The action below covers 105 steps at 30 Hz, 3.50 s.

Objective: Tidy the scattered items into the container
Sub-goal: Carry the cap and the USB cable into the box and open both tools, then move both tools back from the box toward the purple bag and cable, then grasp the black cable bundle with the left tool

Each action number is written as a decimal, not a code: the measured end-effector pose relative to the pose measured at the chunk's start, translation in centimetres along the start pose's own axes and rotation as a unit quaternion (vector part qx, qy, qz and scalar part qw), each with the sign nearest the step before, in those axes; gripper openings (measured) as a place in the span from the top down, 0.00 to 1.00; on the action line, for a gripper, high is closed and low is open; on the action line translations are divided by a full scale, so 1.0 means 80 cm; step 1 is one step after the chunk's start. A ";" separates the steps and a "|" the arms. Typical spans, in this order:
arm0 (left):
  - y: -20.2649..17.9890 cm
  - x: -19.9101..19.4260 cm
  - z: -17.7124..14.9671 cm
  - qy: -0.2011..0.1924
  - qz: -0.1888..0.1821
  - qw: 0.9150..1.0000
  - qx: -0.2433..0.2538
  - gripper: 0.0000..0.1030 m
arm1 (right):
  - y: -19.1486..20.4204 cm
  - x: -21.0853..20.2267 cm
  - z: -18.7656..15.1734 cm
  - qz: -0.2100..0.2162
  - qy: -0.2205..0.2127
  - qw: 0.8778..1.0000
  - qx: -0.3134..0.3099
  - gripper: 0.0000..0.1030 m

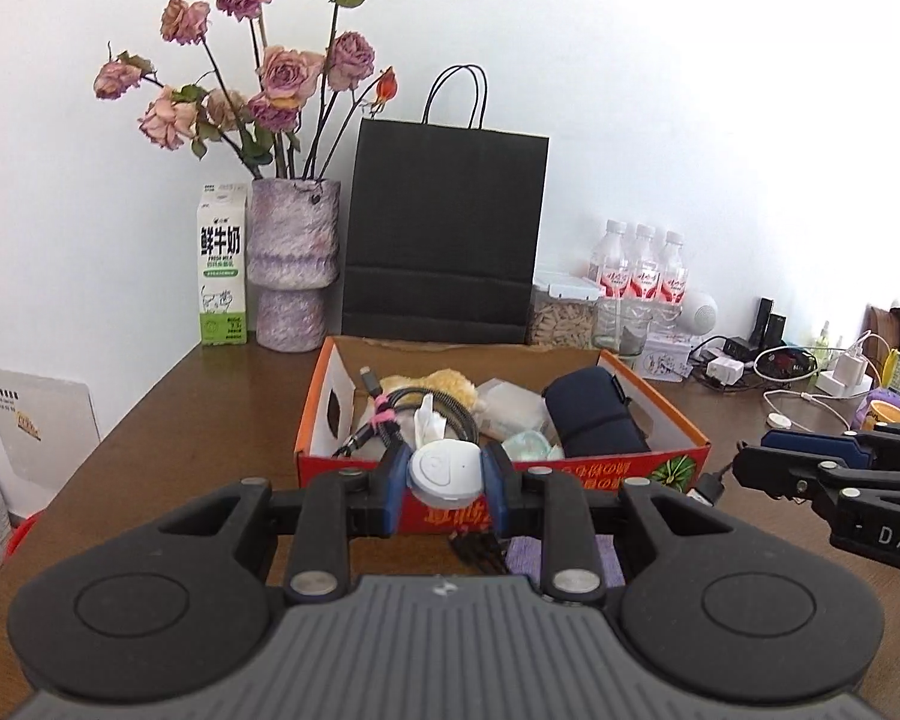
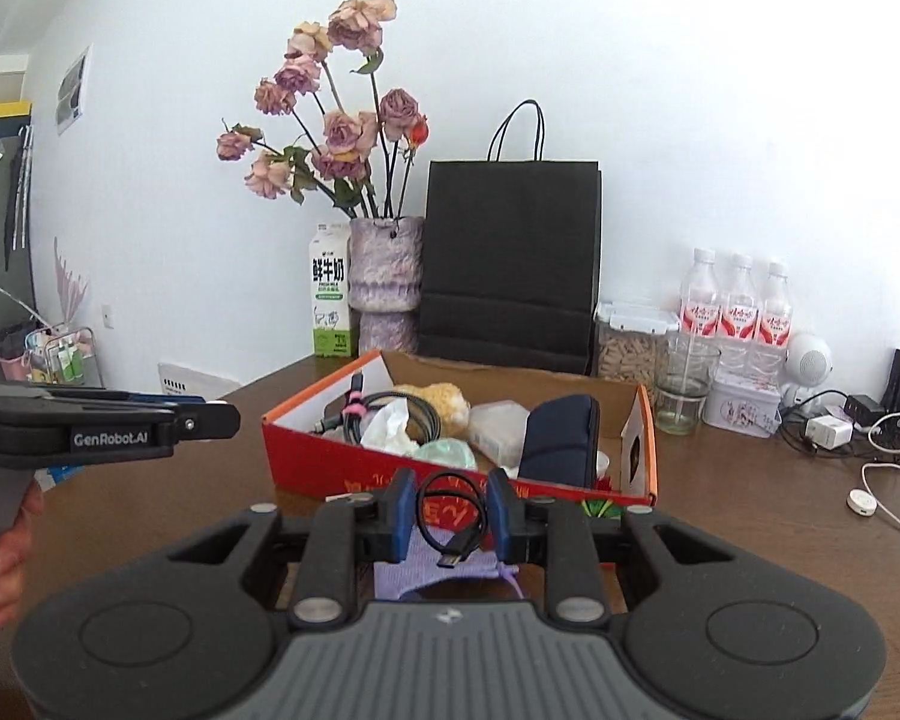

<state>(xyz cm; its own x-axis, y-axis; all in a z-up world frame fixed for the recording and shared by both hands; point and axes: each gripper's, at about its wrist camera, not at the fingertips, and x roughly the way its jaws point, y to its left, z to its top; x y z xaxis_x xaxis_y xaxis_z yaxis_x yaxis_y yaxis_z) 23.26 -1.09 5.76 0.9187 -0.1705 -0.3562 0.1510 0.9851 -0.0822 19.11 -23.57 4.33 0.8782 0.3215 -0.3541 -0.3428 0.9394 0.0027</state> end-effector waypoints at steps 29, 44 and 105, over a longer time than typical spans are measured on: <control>0.011 0.246 0.070 0.038 0.012 0.999 0.004 0.74 | -0.061 0.272 0.071 0.001 0.043 0.999 -0.001 0.77; 0.003 0.244 0.065 0.019 0.047 0.998 0.024 0.00 | -0.064 0.277 0.057 -0.031 0.072 0.997 -0.014 0.00; -0.023 0.063 -0.093 0.134 0.040 0.988 0.067 0.01 | -0.027 0.022 -0.082 -0.039 0.111 0.993 0.023 0.00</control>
<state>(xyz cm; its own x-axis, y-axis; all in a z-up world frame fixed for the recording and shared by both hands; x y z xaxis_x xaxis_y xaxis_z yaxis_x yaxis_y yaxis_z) 24.85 -3.93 -2.84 0.8025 -0.0730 -0.5921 0.1448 0.9867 0.0745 19.19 -25.79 -2.39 0.8042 0.2191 -0.5526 -0.2569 0.9664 0.0093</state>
